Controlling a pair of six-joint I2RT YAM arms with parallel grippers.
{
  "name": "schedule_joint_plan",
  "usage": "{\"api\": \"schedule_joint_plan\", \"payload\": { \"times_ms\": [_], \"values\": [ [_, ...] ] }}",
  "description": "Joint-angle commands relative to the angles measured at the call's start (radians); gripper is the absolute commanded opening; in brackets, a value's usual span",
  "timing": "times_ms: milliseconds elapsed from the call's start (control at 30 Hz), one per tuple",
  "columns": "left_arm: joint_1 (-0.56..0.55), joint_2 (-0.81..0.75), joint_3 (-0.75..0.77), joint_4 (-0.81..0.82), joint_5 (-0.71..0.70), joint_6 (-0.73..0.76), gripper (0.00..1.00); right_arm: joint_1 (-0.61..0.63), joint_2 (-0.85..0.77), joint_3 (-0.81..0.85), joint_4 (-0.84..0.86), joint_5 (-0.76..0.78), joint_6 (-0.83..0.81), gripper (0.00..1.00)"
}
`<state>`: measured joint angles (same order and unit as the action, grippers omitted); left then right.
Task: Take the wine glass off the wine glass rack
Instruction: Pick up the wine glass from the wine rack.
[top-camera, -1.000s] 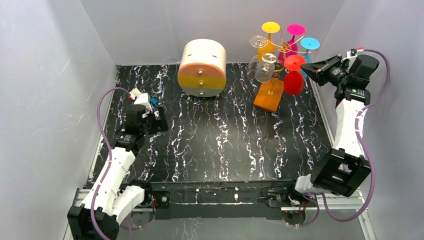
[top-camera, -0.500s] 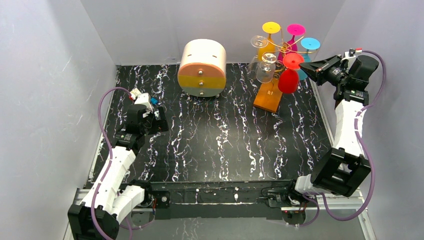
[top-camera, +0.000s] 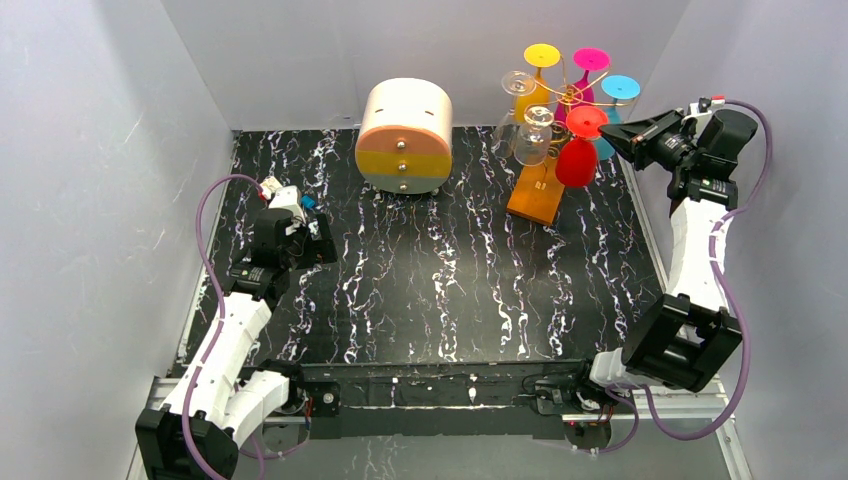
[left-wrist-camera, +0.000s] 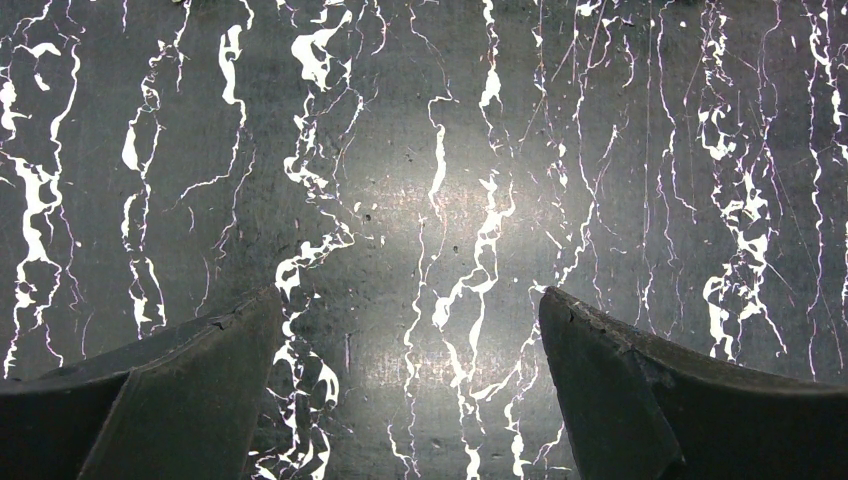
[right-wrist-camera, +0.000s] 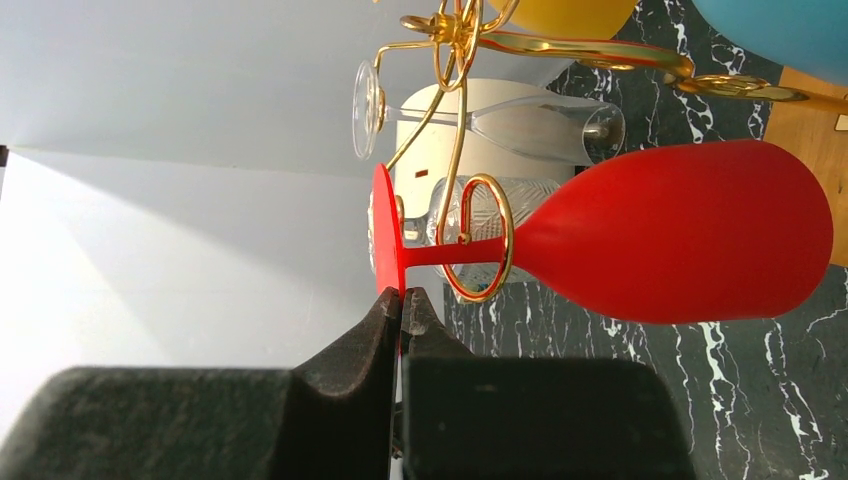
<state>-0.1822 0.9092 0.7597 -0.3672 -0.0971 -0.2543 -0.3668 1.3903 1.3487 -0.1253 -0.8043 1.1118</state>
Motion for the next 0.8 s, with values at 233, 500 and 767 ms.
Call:
{"api": "schedule_joint_plan", "payload": {
  "times_ms": [233,500,767],
  "values": [
    [0.003,0.0,-0.011,-0.012,-0.014,0.003,0.98,-0.006,0.039,0.064,0.052,0.026,0.05,0.01],
    [0.003,0.003,-0.01,-0.012,-0.014,0.003,0.98,-0.006,0.047,0.061,0.074,0.084,0.092,0.01],
    [0.003,0.002,-0.01,-0.014,-0.019,0.004,0.98,-0.006,0.045,0.031,0.118,0.125,0.16,0.01]
  ]
}}
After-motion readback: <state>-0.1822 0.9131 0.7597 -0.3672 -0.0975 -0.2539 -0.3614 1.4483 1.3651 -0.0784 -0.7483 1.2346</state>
